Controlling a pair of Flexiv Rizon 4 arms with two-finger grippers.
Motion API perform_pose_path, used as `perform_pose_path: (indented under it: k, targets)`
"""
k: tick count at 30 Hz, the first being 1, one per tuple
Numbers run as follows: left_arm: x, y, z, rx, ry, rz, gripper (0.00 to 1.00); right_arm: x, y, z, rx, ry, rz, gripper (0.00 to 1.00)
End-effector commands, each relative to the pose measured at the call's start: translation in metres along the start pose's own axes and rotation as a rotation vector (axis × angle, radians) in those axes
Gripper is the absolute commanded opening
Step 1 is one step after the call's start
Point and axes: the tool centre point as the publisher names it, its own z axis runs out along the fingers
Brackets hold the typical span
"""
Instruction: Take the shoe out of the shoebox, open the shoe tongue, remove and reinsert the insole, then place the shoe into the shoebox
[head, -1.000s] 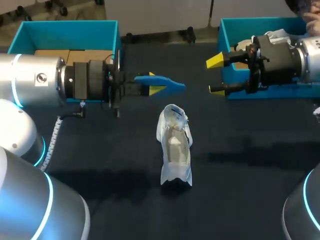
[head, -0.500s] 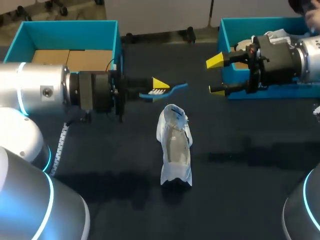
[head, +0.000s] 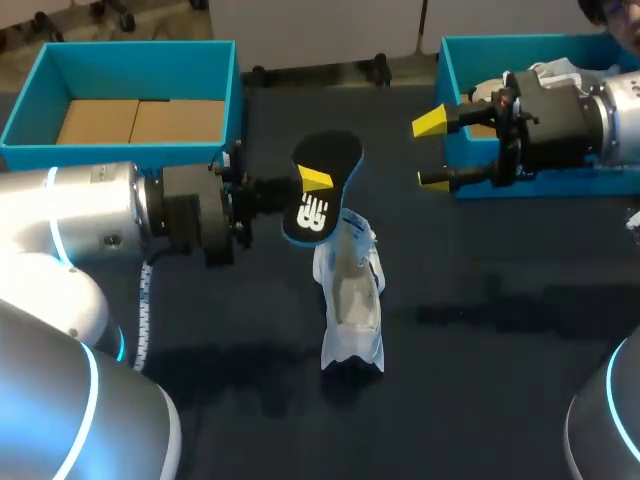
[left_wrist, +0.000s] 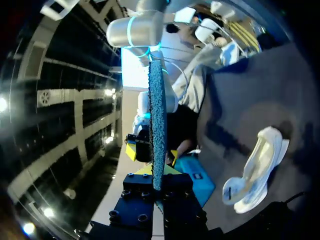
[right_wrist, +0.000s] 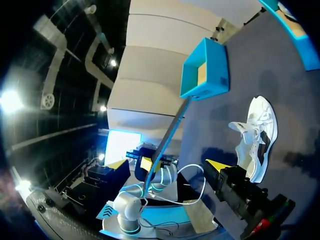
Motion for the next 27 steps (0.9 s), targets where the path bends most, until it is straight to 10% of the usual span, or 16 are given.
perform_pose_path:
  k: [1, 27]
  targets:
    - [0.008, -0.006, 0.005, -0.139, -0.130, 0.146, 0.00, 0.000, 0.000, 0.001, -0.002, 0.000, 0.000, 1.00]
    - [0.004, -0.019, 0.027, -0.248, -0.087, 0.148, 0.00, 0.002, 0.009, 0.033, 0.019, 0.036, 0.026, 1.00]
